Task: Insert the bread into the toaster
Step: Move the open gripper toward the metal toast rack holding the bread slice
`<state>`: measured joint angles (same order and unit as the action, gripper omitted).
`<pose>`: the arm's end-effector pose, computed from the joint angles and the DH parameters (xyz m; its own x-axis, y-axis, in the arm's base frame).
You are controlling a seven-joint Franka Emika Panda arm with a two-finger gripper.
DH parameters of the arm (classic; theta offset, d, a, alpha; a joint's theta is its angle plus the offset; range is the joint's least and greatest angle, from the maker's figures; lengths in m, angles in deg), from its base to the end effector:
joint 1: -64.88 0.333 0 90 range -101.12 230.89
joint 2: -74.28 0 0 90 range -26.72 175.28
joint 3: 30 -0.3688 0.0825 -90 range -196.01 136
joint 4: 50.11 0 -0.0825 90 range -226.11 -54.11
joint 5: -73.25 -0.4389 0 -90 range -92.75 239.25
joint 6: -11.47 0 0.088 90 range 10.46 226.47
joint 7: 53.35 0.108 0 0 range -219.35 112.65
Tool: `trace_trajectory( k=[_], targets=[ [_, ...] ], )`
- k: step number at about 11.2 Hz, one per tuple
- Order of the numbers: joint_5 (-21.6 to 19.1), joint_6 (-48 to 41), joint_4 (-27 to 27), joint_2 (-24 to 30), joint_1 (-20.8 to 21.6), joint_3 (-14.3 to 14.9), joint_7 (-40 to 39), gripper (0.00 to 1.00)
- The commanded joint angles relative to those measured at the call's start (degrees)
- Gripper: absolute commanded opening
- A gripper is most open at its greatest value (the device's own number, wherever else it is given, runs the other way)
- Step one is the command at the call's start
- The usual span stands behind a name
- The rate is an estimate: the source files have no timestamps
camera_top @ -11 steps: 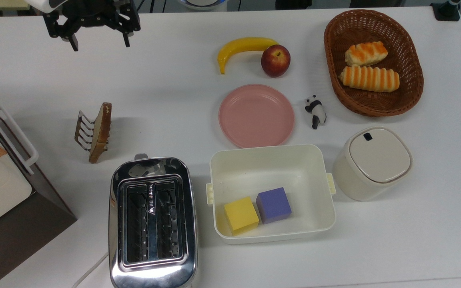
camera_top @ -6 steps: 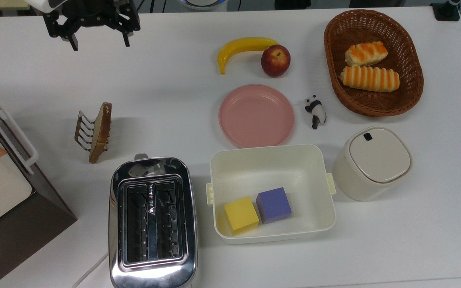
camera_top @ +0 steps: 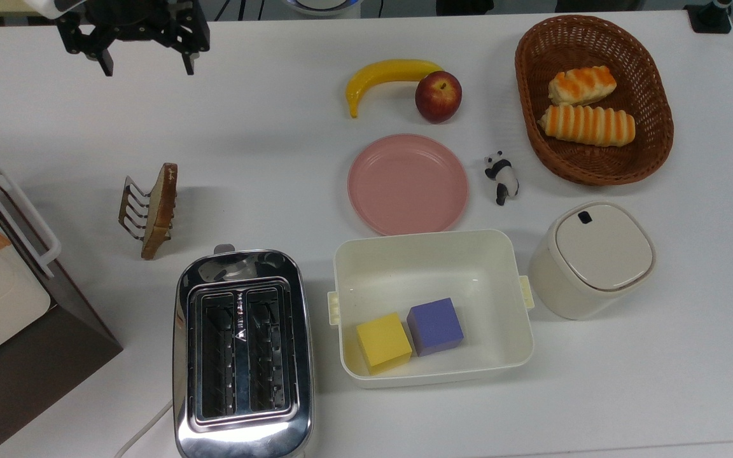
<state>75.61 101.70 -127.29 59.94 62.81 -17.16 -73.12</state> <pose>0.6768 -0.1627 0.6348 0.9948 0.0894 -0.0480 0.0932 -0.9920 0.0849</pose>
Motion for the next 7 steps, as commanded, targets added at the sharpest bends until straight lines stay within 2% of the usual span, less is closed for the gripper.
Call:
trace_trajectory(
  k=[1, 7],
  targets=[
    [-0.1, -0.6, -2.2, -1.1, -0.2, 0.4, 0.9, 1.00],
    [-0.3, 1.2, -2.4, -3.2, -0.7, 0.4, 0.8, 1.00]
  ],
)
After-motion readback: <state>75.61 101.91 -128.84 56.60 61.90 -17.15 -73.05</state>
